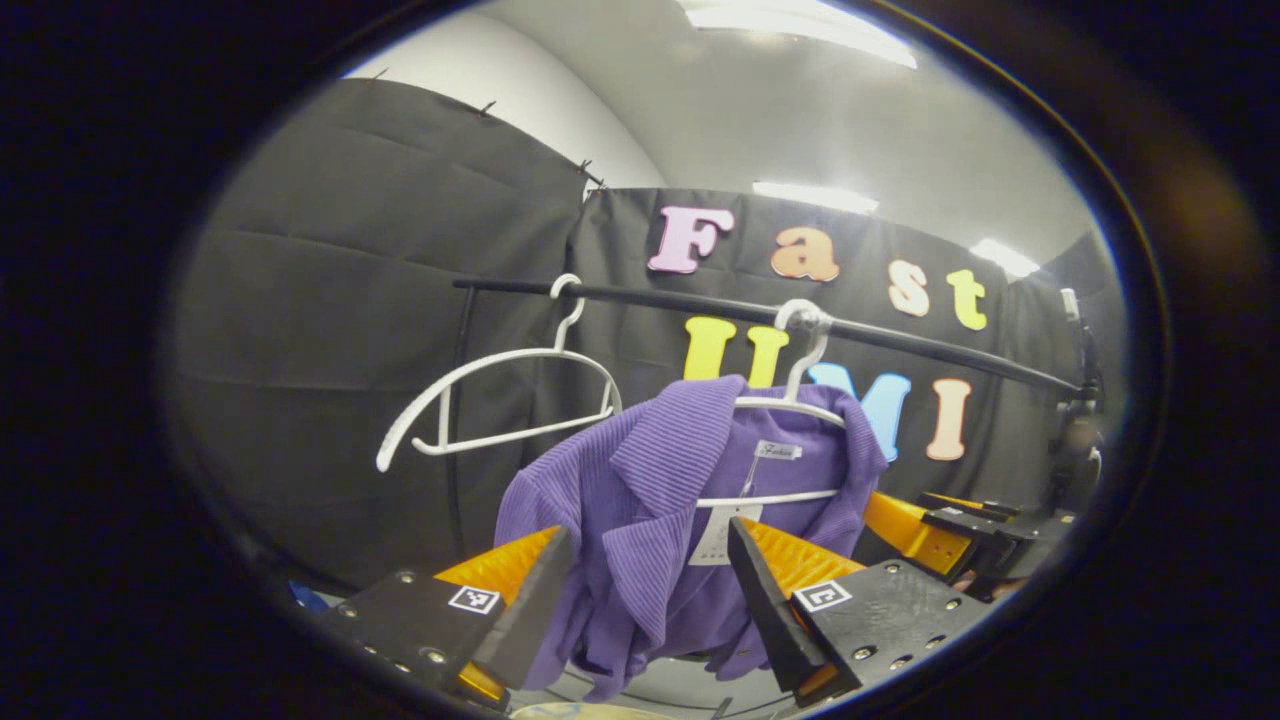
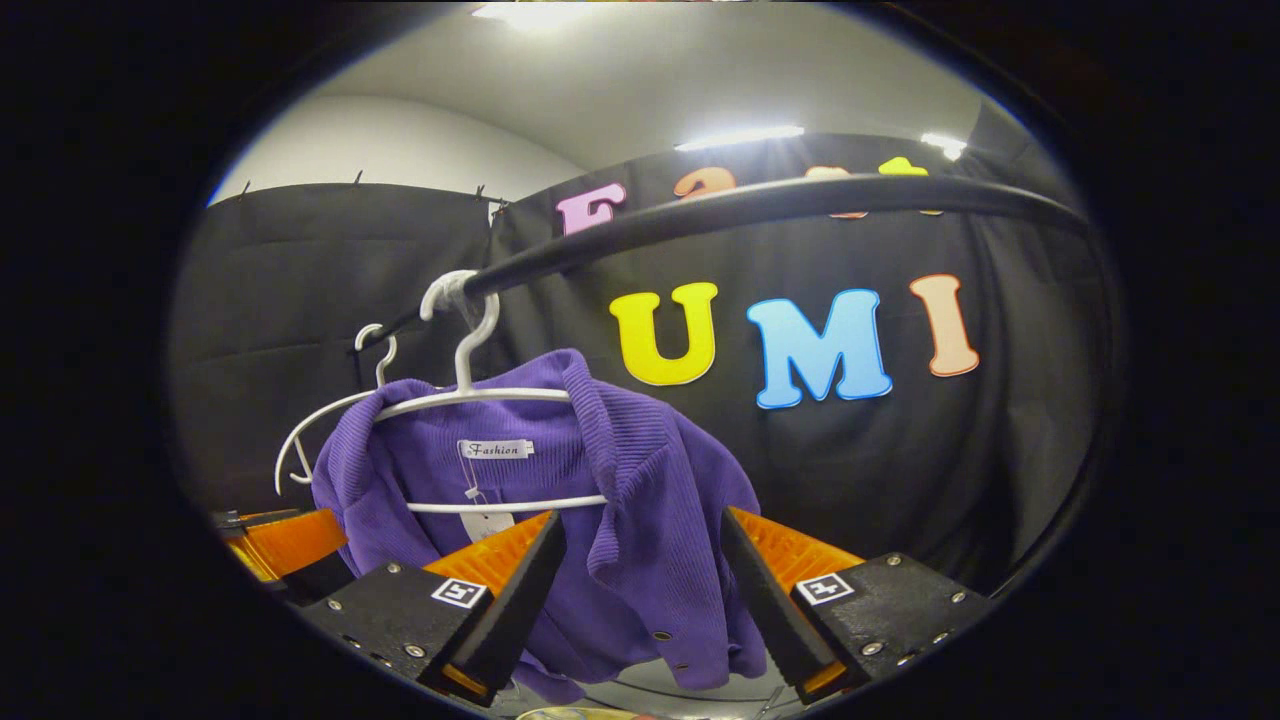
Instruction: Grasp the clothes on the hanger with both hands and then place them into the laundry hamper below.
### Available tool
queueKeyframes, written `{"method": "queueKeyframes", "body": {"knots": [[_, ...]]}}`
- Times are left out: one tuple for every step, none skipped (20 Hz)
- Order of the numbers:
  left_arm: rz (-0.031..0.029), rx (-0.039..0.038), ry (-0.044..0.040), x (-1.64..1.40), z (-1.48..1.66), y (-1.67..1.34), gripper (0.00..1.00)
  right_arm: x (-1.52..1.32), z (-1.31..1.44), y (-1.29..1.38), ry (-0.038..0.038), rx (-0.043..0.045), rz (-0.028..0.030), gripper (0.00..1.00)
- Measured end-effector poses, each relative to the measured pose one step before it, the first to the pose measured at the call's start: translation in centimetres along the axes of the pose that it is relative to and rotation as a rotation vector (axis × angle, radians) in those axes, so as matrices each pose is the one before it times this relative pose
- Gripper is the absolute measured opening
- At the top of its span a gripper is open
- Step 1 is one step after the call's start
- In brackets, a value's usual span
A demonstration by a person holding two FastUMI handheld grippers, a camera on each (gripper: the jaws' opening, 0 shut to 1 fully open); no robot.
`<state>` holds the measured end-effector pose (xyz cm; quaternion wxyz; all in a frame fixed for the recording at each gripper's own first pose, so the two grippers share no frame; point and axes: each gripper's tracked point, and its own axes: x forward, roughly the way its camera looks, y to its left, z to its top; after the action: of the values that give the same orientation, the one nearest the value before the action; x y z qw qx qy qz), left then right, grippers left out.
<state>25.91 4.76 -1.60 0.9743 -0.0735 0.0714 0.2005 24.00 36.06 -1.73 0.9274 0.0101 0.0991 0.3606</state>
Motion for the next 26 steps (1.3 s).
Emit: {"method": "queueKeyframes", "body": {"knots": [[0.02477, 0.00537, 0.00509, 0.697, -0.148, -0.004, 0.90, 0.892, -0.534, -0.050, 0.00858, -0.00134, 0.00746, 0.96], [0.01878, 0.00345, 0.00094, 0.457, -0.132, 0.074, 0.90, 0.988, -0.293, -0.323, 0.00363, 0.00143, 0.00017, 0.96], [0.01597, 0.00112, 0.00079, 0.317, -0.164, -0.049, 0.90, 0.898, -0.555, -0.200, 0.00249, 0.00597, 0.00359, 0.96], [0.01133, -0.00257, -0.00071, 0.711, -0.093, -0.102, 0.96, 0.915, -0.421, -0.284, 0.00251, 0.01110, 0.00405, 0.96], [0.01293, -0.00165, -0.00058, 0.547, -0.058, -0.098, 0.90, 0.787, -0.605, -0.260, 0.00624, 0.01230, -0.00206, 0.96], [0.01464, -0.00002, -0.00201, 0.369, -0.300, -0.027, 0.90, 0.539, -0.358, -0.257, 0.00660, 0.01408, 0.00382, 0.96], [0.02082, 0.00321, -0.00202, 0.425, -0.156, 0.120, 0.90, 0.574, -0.182, -0.216, 0.00087, 0.00885, 0.00435, 0.96], [0.02746, 0.00589, -0.00290, 0.615, -0.337, 0.379, 0.90, 0.555, 0.082, -0.259, -0.00558, -0.00051, -0.00147, 0.96], [0.02365, 0.00451, -0.00710, 0.423, -0.156, 0.219, 0.96, 0.265, 0.101, -0.557, -0.00811, -0.00610, -0.00623, 0.96], [0.01261, 0.00124, -0.00619, 0.348, -0.030, -0.105, 0.90, 0.389, 0.025, -0.460, -0.00704, -0.00614, -0.00088, 0.94], [0.01515, 0.00049, -0.00363, 0.471, -0.027, 0.072, 0.90, 0.092, -0.085, 0.254, -0.00199, -0.00276, 0.01202, 0.95], [-0.00116, 0.00186, 0.00447, 0.440, -0.204, -0.202, 0.90, 0.361, -0.203, 0.155, 0.00143, -0.00113, 0.01364, 0.94], [-0.00392, 0.00159, 0.00178, 0.138, -0.206, -0.315, 0.90, 0.237, -0.286, 0.176, 0.00040, -0.00339, 0.01089, 0.91], [-0.00202, 0.00079, -0.00379, 0.170, -0.014, -0.106, 0.90, 0.193, -0.020, 0.013, -0.00062, -0.00298, 0.00876, 0.89], [-0.00298, -0.00049, -0.00126, 0.321, -0.083, -0.151, 0.90, 0.066, -0.114, -0.001, -0.00160, -0.00190, 0.00426, 0.83], [-0.00384, -0.00454, 0.00260, 0.264, -0.362, -0.162, 0.90, 0.124, 0.041, -0.086, -0.00165, -0.00075, 0.00411, 0.81], [-0.00998, -0.00660, 0.00591, 0.448, -0.204, -0.396, 0.89, 0.361, 0.001, -0.207, -0.00441, -0.00247, 0.00183, 0.75], [-0.00355, -0.00098, 0.00498, 0.547, -0.247, -0.478, 0.89, 0.318, 0.214, -0.399, -0.00342, -0.00523, 0.00055, 0.70], [0.01400, 0.01509, -0.00011, 0.513, 0.001, -0.161, 0.96, 0.389, 0.104, -0.336, -0.00405, -0.00672, 0.00239, 0.63], [0.03366, 0.02259, -0.00506, 0.499, -0.019, 0.489, 0.82, 0.263, 0.004, -0.264, -0.00008, -0.00266, 0.00362, 0.58], [0.00153, 0.02143, 0.00249, 0.045, -0.072, -0.002, 0.67, -0.251, -0.169, 0.111, -0.00091, 0.00288, 0.00529, 0.46], [0.02807, 0.01713, -0.00184, -0.080, -0.167, 0.718, 0.53, -0.183, 0.013, -0.050, -0.00170, 0.00444, -0.00082, 0.41], [0.02622, 0.00231, -0.00706, -0.419, 0.155, 0.651, 0.39, -0.099, 0.061, -0.083, -0.00528, 0.00892, -0.00230, 0.27], [-0.00550, -0.00954, -0.00296, -0.206, 0.028, -0.065, 0.25, 0.037, 0.182, -0.012, -0.00633, 0.01727, 0.00474, 0.22], [-0.02672, -0.01562, 0.00368, -0.076, -0.106, -0.596, 0.11, 0.238, 0.008, -0.126, -0.00219, 0.01500, 0.00805, 0.12], [-0.00951, -0.00692, 0.00174, -0.262, -0.153, 0.116, 0.18, -0.050, 0.089, 0.088, 0.00155, 0.00444, 0.01779, 0.11]]}}
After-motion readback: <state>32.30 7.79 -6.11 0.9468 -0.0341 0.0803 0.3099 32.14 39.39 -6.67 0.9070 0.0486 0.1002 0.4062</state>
